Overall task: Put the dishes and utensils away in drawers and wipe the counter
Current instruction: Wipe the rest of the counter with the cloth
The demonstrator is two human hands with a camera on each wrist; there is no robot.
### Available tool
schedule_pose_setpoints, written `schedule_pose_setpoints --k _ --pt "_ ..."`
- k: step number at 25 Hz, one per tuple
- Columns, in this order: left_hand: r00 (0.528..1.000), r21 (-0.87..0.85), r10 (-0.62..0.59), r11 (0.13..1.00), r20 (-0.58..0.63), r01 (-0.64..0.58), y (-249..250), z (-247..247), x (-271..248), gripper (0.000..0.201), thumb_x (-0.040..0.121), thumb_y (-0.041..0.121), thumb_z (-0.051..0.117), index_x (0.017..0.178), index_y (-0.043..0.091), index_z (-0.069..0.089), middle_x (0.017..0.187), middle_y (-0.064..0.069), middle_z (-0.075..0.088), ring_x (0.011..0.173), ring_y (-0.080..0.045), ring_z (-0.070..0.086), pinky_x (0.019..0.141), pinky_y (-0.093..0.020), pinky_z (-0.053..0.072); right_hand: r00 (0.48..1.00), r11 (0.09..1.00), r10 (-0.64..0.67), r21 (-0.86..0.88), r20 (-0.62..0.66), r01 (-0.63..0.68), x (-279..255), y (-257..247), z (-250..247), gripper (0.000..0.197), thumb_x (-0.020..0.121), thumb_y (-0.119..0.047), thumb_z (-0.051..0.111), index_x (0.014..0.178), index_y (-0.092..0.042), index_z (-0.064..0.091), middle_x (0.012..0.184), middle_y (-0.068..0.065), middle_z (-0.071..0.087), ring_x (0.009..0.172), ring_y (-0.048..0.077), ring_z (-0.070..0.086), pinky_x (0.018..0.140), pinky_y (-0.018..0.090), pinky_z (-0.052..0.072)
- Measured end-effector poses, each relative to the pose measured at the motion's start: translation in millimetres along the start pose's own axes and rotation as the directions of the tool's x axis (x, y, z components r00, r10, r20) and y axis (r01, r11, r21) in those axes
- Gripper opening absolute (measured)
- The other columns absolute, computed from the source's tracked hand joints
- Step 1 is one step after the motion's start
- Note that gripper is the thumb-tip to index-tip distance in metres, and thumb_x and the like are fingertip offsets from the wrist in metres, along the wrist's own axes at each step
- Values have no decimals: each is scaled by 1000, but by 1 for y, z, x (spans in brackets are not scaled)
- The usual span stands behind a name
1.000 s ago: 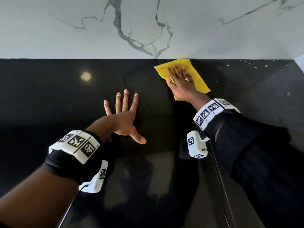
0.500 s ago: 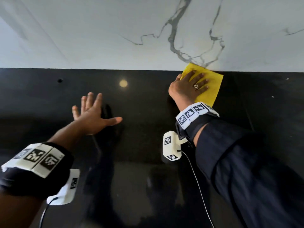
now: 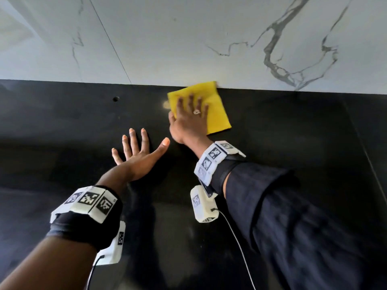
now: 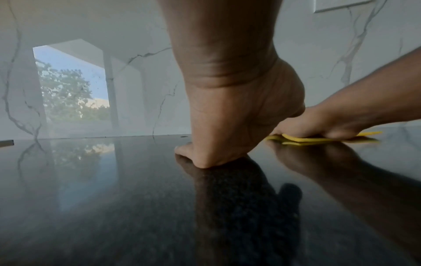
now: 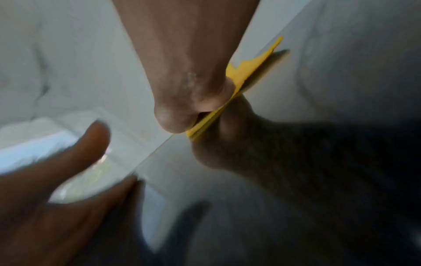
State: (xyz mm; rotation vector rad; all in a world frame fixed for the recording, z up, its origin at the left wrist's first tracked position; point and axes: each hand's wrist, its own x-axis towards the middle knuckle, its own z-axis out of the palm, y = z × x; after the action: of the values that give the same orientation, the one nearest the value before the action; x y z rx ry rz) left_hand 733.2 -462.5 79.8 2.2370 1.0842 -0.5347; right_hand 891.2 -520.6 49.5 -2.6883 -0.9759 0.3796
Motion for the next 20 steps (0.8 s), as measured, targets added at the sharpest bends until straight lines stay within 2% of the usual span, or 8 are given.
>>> schedule_pose_setpoints --k 4,6,8,11,13,17,19,20 --pt "998 9 1 1000 -60 -1 6 3 -6 121 49 98 0 154 38 -8 161 6 -23 147 -15 -24 116 -55 -15 876 869 -436 -156 207 470 -48 29 -5 57 103 -50 15 156 -33 2 164 0 -9 151 26 -11 120 45 -8" --pt "999 -22 -6 1000 -36 6 10 2 -9 135 38 106 2 155 38 -1 163 4 -15 149 -17 -18 116 -57 -11 824 822 -512 -138 243 552 -78 68 -17 53 104 -50 15 155 -38 4 164 -7 -7 151 20 -10 120 40 -8" --pt "998 39 -16 999 -55 18 8 2 -11 142 34 109 8 155 35 -6 162 2 -19 148 -19 -21 116 -57 -12 844 840 -492 -136 216 525 -95 112 -27 51 105 -48 18 154 -40 10 164 -10 -1 151 18 -5 120 37 -6" --pt "1000 140 1 990 -30 4 14 7 -19 153 34 107 34 152 28 -19 159 -2 -30 145 -23 -29 114 -58 -15 972 963 -228 -137 54 233 -120 205 -55 55 102 -53 18 154 -36 20 164 -6 10 151 22 5 120 37 2" --pt "1000 191 4 982 -28 1 14 8 -18 161 29 104 45 151 25 -23 157 -6 -33 144 -27 -30 113 -61 -15 996 994 55 -87 -72 -61 -146 250 -69 55 103 -51 18 155 -34 17 164 -4 8 152 24 5 120 39 2" --pt "999 202 28 979 -34 -20 13 8 -17 163 28 104 45 151 22 -24 157 -11 -32 144 -31 -30 112 -64 -14 799 810 587 99 -129 -578 -185 211 -50 57 104 -45 14 157 -26 6 165 0 -6 151 30 -9 119 50 -7" --pt "999 208 34 978 -19 -29 10 9 -15 160 33 104 45 151 20 -23 157 -13 -32 144 -33 -30 111 -65 -14 683 685 724 219 -99 -695 -175 151 -35 58 104 -44 16 157 -23 6 164 6 -8 149 35 -11 118 54 -9" --pt "999 215 33 976 -18 -29 8 9 -13 157 37 103 45 151 20 -23 157 -13 -32 144 -34 -30 111 -65 -14 692 690 717 227 -83 -688 -164 122 -28 58 104 -44 17 157 -23 6 164 9 -9 149 37 -11 117 55 -8"
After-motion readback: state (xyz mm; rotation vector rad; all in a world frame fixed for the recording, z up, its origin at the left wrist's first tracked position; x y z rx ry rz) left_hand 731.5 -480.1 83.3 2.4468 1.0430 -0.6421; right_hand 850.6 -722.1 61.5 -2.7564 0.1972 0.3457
